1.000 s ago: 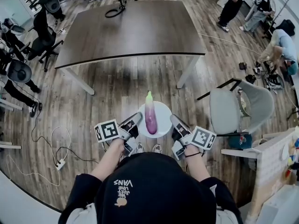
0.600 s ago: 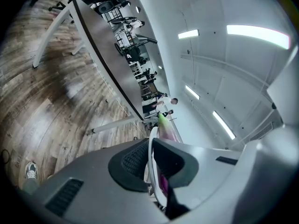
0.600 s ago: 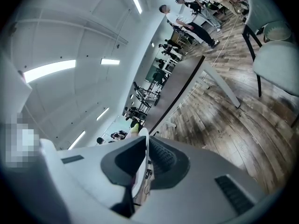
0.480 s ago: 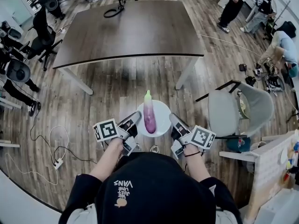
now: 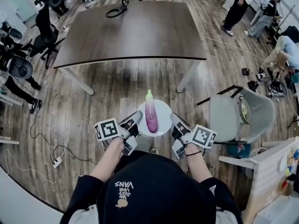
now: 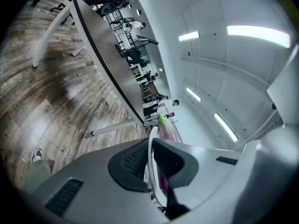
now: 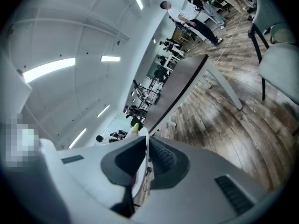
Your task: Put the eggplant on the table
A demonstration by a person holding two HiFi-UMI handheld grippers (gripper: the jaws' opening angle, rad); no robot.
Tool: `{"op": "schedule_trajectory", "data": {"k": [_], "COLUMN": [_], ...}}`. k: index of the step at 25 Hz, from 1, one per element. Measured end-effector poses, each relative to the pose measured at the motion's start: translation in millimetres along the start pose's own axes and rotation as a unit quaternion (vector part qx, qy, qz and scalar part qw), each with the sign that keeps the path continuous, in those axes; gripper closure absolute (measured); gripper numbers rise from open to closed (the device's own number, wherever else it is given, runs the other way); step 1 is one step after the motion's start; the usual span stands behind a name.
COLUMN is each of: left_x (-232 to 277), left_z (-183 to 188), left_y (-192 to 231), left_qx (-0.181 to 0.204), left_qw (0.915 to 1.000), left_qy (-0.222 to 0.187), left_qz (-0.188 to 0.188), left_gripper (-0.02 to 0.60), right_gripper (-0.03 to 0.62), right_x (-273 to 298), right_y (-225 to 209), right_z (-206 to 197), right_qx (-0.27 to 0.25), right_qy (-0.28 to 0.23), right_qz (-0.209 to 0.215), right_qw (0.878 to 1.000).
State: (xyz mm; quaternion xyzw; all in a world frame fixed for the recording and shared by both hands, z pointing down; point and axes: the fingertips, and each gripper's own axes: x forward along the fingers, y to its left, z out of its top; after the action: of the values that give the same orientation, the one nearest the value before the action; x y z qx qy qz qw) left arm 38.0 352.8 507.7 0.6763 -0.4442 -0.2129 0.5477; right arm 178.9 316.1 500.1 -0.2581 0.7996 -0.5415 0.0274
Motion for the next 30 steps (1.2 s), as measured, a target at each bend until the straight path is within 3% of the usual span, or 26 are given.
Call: {"op": "schedule_trajectory", "data": {"k": [7, 13, 17, 21, 26, 30], "left_x": [30, 54, 68, 80, 92, 107], "left_z": [40, 87, 119, 146, 172, 187], "left_y": [4, 8, 9, 19, 31, 34], "left_qx": [0.016, 0.031, 0.027, 0.028, 0.03, 0.027], "left_qw": [0.9998, 0.9991, 0.999, 0.9986, 0.9982, 0.9984], "left_qy": [0.01, 0.024, 0.031, 0.039, 0.048, 0.047], "left_qz": [-0.004, -0.015, -0.019, -0.02, -0.019, -0.015], "left_gripper": [0.555, 0.555, 0.555, 0.555, 0.555, 0.555], "right_gripper": [0.563, 0.563, 0.562, 0.563, 0.563, 0.563], "right_x": [34, 69, 97, 120, 154, 167], "right_y": [-3, -6, -1, -8, -1, -12], "right_z": [32, 60, 80, 91, 108, 123], "right_qx": [-0.002, -0.007, -0.006, -0.005, -0.002, 0.0], "right_qy": [-0.013, -0.027, -0.037, -0.041, -0.047, -0.039], "right_qz": [0.001, -0.024, -0.017, -0.037, -0.004, -0.023], "right_qw": [1.0, 0.999, 0.999, 0.998, 0.999, 0.999]}}
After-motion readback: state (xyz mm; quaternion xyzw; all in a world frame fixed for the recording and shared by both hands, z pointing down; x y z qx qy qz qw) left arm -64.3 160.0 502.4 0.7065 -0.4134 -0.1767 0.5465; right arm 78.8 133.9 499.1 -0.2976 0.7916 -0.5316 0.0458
